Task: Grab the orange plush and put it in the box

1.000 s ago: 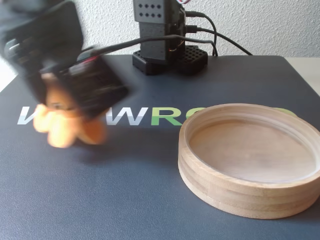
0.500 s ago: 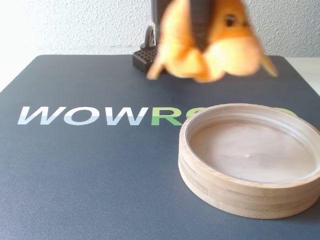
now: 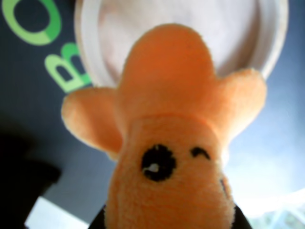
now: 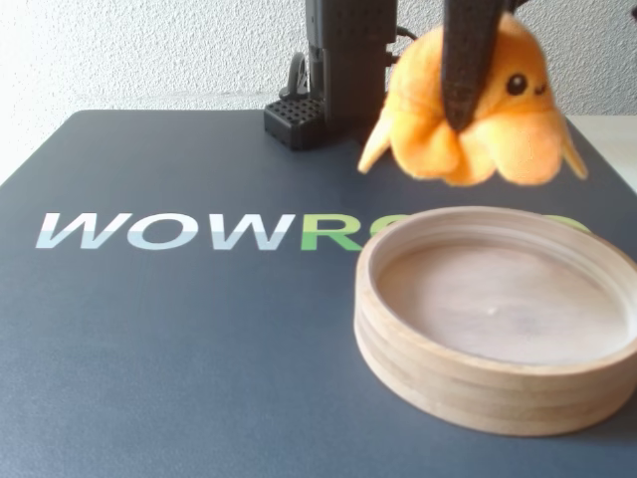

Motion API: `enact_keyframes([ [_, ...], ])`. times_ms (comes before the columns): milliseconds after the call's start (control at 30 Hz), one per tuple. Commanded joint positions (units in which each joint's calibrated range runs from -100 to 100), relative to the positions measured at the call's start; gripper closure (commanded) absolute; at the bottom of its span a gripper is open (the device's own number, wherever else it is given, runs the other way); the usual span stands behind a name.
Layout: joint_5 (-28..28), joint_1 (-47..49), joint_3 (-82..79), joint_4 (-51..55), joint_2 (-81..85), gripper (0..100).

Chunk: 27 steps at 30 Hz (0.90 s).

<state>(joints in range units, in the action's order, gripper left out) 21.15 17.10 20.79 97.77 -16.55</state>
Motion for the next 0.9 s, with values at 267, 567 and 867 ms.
enact_keyframes([
  [267,0.1,-0.2,0.2,-1.5,3.2,76],
  [567,0.1,0.2,0.6,-1.5,3.3,61],
  [867,-0.4,-2.2,1.1,-1.4,3.5,61],
])
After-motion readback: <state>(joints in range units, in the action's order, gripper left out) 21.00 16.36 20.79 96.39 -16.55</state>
